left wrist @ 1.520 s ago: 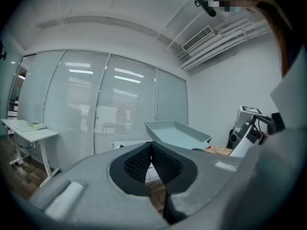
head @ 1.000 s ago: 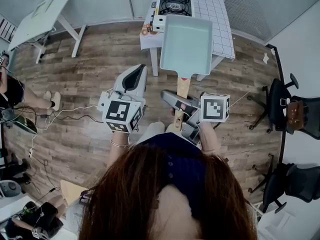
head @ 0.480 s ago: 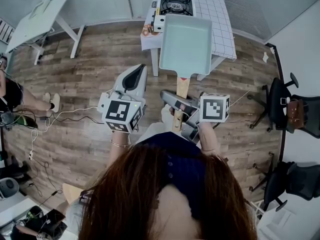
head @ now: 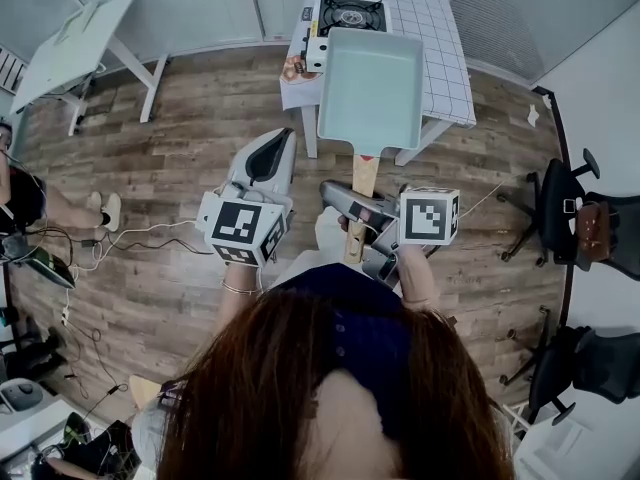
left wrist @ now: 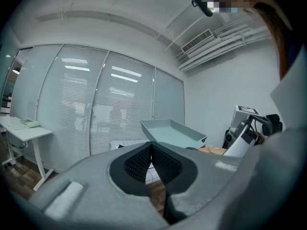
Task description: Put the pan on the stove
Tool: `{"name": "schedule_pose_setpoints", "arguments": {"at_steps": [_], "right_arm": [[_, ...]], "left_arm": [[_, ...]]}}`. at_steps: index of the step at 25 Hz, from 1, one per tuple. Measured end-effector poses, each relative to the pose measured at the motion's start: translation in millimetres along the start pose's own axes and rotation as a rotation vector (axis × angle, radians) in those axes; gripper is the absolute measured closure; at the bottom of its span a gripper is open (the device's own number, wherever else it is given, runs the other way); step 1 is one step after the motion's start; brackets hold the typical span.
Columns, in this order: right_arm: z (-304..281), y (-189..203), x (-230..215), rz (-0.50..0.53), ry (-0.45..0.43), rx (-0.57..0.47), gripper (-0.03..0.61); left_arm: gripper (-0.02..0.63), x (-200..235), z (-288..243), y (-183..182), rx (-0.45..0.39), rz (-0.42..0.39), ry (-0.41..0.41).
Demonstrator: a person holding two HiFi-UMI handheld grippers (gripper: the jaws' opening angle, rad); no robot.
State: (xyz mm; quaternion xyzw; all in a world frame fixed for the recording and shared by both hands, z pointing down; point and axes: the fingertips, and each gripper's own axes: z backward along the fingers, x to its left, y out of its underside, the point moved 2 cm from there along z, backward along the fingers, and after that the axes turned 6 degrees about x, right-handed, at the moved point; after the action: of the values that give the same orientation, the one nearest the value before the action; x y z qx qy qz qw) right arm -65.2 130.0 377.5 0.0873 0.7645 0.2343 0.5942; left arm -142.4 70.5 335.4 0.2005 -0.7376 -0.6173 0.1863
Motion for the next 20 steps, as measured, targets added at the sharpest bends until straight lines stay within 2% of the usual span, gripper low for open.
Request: {"name": "schedule_pose_setpoints", "arguments": {"at_steps": [20], "right_arm": [[-8.9, -66.0, -41.0, -0.018, -0.017, -0.001, 0.517]], "left_arm": [[0.603, 25.3, -74.2, -9.6, 0.021, -0.018, 0.004]]}}
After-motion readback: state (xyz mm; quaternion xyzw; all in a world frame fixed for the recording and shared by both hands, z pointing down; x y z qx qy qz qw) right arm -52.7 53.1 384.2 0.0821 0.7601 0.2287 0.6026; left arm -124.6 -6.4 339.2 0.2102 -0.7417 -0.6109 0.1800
